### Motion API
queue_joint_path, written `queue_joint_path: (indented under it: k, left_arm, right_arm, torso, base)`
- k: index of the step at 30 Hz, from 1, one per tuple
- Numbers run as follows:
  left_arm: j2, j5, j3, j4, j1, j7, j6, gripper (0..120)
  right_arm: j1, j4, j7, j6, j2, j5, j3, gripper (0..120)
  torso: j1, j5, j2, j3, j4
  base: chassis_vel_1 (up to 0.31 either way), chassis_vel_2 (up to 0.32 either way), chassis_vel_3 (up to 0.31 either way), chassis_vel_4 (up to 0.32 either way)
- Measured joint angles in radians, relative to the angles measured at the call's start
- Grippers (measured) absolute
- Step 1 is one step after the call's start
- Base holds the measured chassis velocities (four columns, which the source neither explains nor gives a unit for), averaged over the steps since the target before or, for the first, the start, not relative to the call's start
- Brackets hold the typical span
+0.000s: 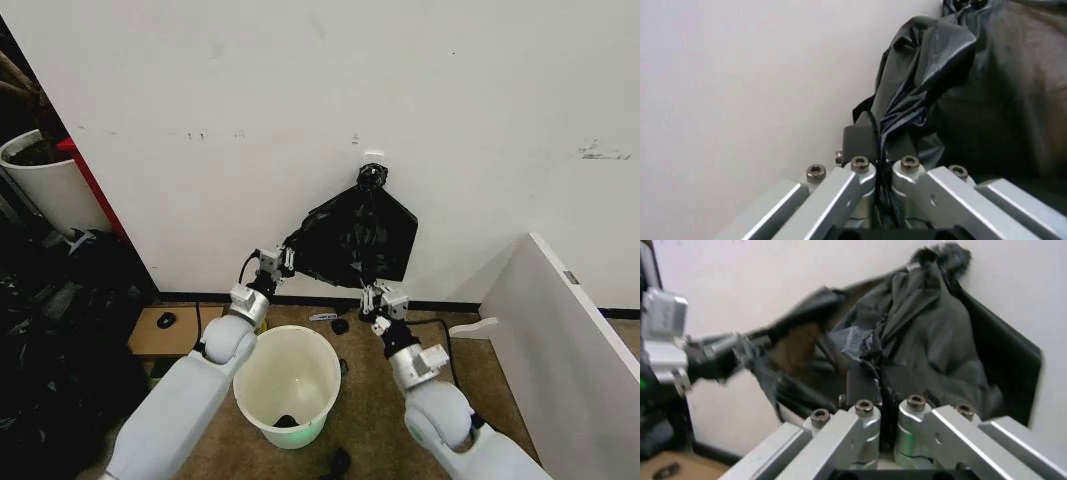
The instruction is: Place the garbage bag over the trash bin.
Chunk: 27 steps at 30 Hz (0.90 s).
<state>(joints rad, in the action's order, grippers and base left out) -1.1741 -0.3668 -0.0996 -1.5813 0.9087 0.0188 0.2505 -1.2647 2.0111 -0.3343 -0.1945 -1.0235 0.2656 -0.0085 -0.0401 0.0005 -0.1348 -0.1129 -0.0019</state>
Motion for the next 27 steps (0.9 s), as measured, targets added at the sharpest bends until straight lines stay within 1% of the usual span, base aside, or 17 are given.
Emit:
queue_joint_path:
  k: [3,4,6,10,11,12,14,15,16,18,19,21,22,24,25,27]
  left_arm:
    - [0.006,0.001,-0.01,-0.038,0.05,0.018,-0.02,0]
    - [0.006,0.001,-0.01,-0.038,0.05,0.018,-0.02,0]
    - [0.016,0.01,-0.016,-0.065,0.088,0.024,-0.028,0]
    - [0.027,0.031,-0.024,-0.113,0.158,0.033,-0.035,0]
    - [0.029,0.031,-0.03,-0.139,0.185,0.035,-0.035,0]
    - [0.029,0.031,-0.03,-0.139,0.185,0.035,-0.035,0]
    - [0.035,0.022,-0.036,-0.193,0.232,0.035,-0.035,0]
    - [0.043,0.011,-0.041,-0.243,0.272,0.035,-0.034,0]
    - [0.048,0.005,-0.044,-0.273,0.296,0.037,-0.033,0]
    - [0.071,-0.008,-0.073,-0.375,0.377,0.063,-0.043,0]
    - [0.071,-0.008,-0.073,-0.375,0.377,0.063,-0.043,0]
    - [0.099,-0.019,-0.106,-0.461,0.441,0.115,-0.081,0]
    - [0.107,-0.026,-0.116,-0.488,0.458,0.133,-0.095,0]
    - [0.139,-0.054,-0.157,-0.589,0.518,0.199,-0.158,0]
    - [0.139,-0.054,-0.157,-0.589,0.518,0.199,-0.158,0]
    - [0.151,-0.066,-0.185,-0.641,0.553,0.233,-0.199,0]
  right_arm:
    - [-0.065,0.052,-0.05,0.019,0.027,-0.016,-0.018,0]
    - [-0.065,0.052,-0.05,0.019,0.027,-0.016,-0.018,0]
    - [-0.109,0.088,-0.075,0.029,0.039,-0.033,-0.032,0]
    - [-0.172,0.129,-0.084,0.021,0.051,-0.09,-0.046,0]
    - [-0.191,0.14,-0.081,0.007,0.053,-0.11,-0.046,0]
    - [-0.191,0.14,-0.081,0.007,0.053,-0.11,-0.046,0]
    - [-0.216,0.16,-0.074,-0.014,0.054,-0.136,-0.042,0]
    - [-0.24,0.183,-0.069,-0.031,0.056,-0.159,-0.036,0]
    - [-0.252,0.195,-0.067,-0.036,0.057,-0.167,-0.032,0]
    - [-0.303,0.263,-0.067,-0.039,0.071,-0.179,-0.03,0]
    - [-0.303,0.263,-0.067,-0.039,0.071,-0.179,-0.03,0]
    - [-0.343,0.325,-0.073,-0.022,0.085,-0.166,-0.041,0]
    - [-0.353,0.34,-0.074,-0.016,0.089,-0.157,-0.046,0]
    - [-0.373,0.384,-0.077,0.006,0.095,-0.108,-0.068,0]
    - [-0.373,0.384,-0.077,0.006,0.095,-0.108,-0.068,0]
    - [-0.371,0.394,-0.077,0.022,0.093,-0.064,-0.09,0]
  torso:
    - [0.0,-0.0003,0.0,0.0,0.0]
    - [0.0,-0.0003,0.0,0.0,0.0]
    - [0.0,0.0,0.0,0.0,0.0004]
    - [0.0,-0.0002,0.0,0.0,0.0003]
    - [0.0,-0.0003,0.0,0.0,0.0001]
    - [0.0,-0.0003,0.0,0.0,0.0001]
    - [0.0,0.0,0.0,0.0,0.0001]
    - [0.0,-0.0001,0.0,0.0,0.0004]
    - [0.0,-0.0003,0.0,0.0,0.0003]
    - [0.0,-0.0001,0.0,0.0,0.0002]
    - [0.0,-0.0001,0.0,0.0,0.0002]
    - [0.0,-0.0003,0.0,0.0,0.0003]
    - [0.0,-0.0004,0.0,0.0,0.0004]
    - [0.0,-0.0002,0.0,0.0,0.0002]
    - [0.0,-0.0002,0.0,0.0,0.0002]
    - [0.0,-0.0001,0.0,0.0,0.0002]
  base:
    - [0.0,0.0,0.0,0.0]
    - [0.0,0.0,0.0,0.0]
    - [0.0,0.0,0.0,0.0]
    - [0.0,0.0,0.0,0.0]
    - [0.0,0.0,0.0,0.0]
    - [0.0,0.0,0.0,0.0]
    - [0.0,0.0,0.0,0.0]
    - [0.0,0.0,0.0,0.0]
    - [0.0,0.0,0.0,0.0]
    - [0.0,0.0,0.0,0.0]
    - [0.0,0.0,0.0,0.0]
    - [0.0,0.0,0.0,0.0]
    - [0.0,0.0,0.0,0.0]
    - [0.0,0.0,0.0,0.0]
    - [0.0,0.0,0.0,0.0]
    - [0.0,0.0,0.0,0.0]
